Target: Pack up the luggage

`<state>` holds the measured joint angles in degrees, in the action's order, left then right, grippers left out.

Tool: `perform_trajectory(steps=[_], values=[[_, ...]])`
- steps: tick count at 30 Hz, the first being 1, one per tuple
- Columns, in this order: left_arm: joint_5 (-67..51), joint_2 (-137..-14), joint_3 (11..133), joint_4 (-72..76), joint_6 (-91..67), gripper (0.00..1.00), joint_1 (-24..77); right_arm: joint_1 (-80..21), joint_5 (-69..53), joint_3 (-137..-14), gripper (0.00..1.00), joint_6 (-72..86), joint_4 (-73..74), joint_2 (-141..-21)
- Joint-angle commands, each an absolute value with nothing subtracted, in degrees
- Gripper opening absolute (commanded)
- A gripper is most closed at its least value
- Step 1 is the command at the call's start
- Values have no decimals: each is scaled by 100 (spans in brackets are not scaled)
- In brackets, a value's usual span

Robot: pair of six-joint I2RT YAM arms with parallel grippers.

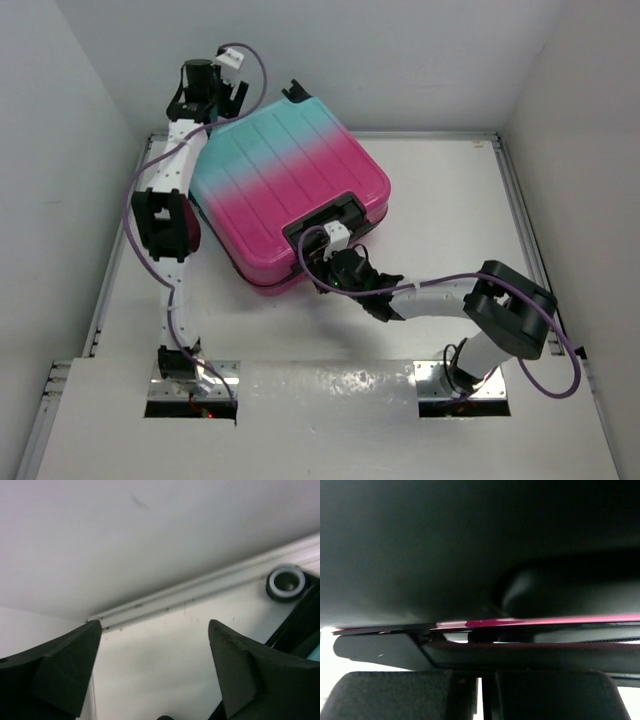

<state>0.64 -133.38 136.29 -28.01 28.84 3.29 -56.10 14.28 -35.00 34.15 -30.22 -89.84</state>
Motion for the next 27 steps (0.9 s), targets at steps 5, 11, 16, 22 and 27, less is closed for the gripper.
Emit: perform_trajectory(steps=[5, 11, 16, 22, 27], values=[[-1520, -10039, 12179, -2651, 1793, 93, 1037, -5379, 1318, -3815, 0, 3762, -4421, -8930], [-1275, -9379, 11868, -4206, 2625, 89, 1720, -5203, 1283, -3403, 0, 3920, -4316, -8649], [-1134, -8694, 10568, -5114, 3076, 81, 2504, -4923, 985, -2901, 0, 4131, -4499, -8394], [-766, -8209, 9766, -5474, 3146, 81, 3732, -4773, 141, -2549, 0, 2963, -4088, -7648], [-28, -8349, 9344, -5652, 3287, 82, 4490, -4589, 264, -2048, 2, 2804, -3823, -7138]])
